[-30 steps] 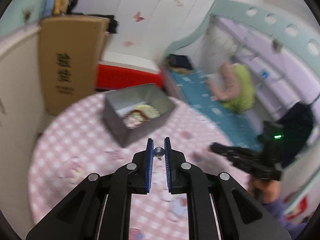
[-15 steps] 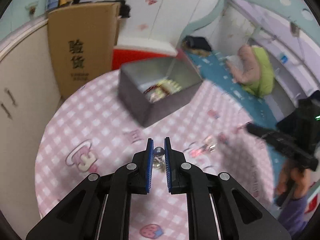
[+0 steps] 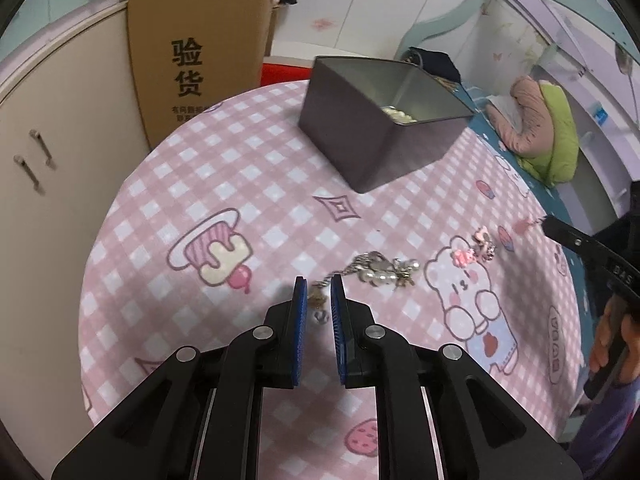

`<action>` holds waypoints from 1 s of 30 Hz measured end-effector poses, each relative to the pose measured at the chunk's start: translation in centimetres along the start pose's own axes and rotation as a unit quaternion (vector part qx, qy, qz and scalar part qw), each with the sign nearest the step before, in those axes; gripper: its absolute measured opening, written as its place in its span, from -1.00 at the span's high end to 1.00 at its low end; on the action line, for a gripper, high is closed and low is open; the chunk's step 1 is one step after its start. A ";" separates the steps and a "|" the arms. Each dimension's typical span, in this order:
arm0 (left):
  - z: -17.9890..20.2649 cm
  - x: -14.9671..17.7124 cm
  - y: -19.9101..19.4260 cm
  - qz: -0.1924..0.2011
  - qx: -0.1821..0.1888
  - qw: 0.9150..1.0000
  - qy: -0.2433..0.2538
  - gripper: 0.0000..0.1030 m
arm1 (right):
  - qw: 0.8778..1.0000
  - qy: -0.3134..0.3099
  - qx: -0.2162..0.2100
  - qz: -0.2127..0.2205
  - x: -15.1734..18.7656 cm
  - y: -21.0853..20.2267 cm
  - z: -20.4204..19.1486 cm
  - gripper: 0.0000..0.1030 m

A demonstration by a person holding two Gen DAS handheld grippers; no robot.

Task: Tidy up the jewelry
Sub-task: 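Grasp a pink charm keychain with the left gripper while the right gripper holds the pig keychain, then lower both pink keychains into the grey tin and open both grippers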

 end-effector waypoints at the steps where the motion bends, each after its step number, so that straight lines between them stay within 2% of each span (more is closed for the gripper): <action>1: 0.3 -0.1 -0.2 0.004 0.002 1.000 0.004 0.72 | 1.000 0.001 0.000 -0.001 0.0 0.1 0.1 0.73; 3: 1.2 -0.4 -0.6 0.016 -0.001 1.000 0.016 0.33 | 1.000 0.003 0.002 -0.003 0.0 0.2 0.3 0.73; 4: 1.5 -0.6 -1.0 0.023 -0.008 0.999 0.023 -0.27 | 1.000 0.005 0.003 -0.004 0.1 0.3 0.4 0.73; 5: 2.2 -0.8 -1.7 0.044 -0.023 0.998 0.034 -0.44 | 1.000 0.006 0.003 -0.004 0.1 0.3 0.5 0.73; 10: 6.4 -2.0 -1.8 0.067 -0.017 0.992 0.105 -0.44 | 1.000 0.011 0.002 -0.005 0.2 0.3 1.1 0.73; 13: 9.6 -2.5 -0.2 0.058 -0.009 0.985 0.165 -0.43 | 1.000 0.015 0.001 -0.004 0.2 0.2 1.4 0.73; 17: 12.6 -2.9 1.9 0.045 0.000 0.975 0.220 -0.41 | 1.000 0.021 0.001 -0.003 0.2 0.0 2.1 0.73; 18: 13.1 -3.1 2.4 0.043 0.005 0.972 0.229 -0.35 | 1.000 0.024 0.001 -0.003 0.2 0.0 2.3 0.73; 20: 13.3 -3.5 3.7 0.030 0.015 0.972 0.231 0.09 | 1.000 0.028 0.001 -0.003 0.1 0.1 2.7 0.72; 23: 13.6 -4.0 5.8 0.008 0.020 0.973 0.231 0.27 | 0.999 0.034 0.000 -0.003 0.1 0.1 3.2 0.72; 25: 13.8 -4.1 6.4 0.005 0.024 0.972 0.234 0.31 | 0.999 0.036 -0.001 -0.003 0.1 0.1 3.4 0.72; 27: 14.0 -4.1 6.9 0.000 0.032 0.971 0.237 0.48 | 0.999 0.037 -0.001 -0.003 0.1 0.1 3.7 0.72; 28: 14.3 -4.3 7.1 0.003 0.033 0.971 0.238 0.62 | 0.999 0.038 -0.001 -0.003 0.0 0.1 3.8 0.72; 30: 14.1 -4.2 7.4 0.005 0.028 0.970 0.242 0.76 | 0.999 0.041 -0.001 -0.002 -0.1 0.1 3.9 0.72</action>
Point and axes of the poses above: each gripper's, at about its wrist camera, not at the fingertips, and y roughly the way its jaws point, z to its right, x to its underside, the point moved 2 cm from there along y, roughly the way its jaws point, and after that the axes turned 12 degrees about y, right-handed, at the moved point
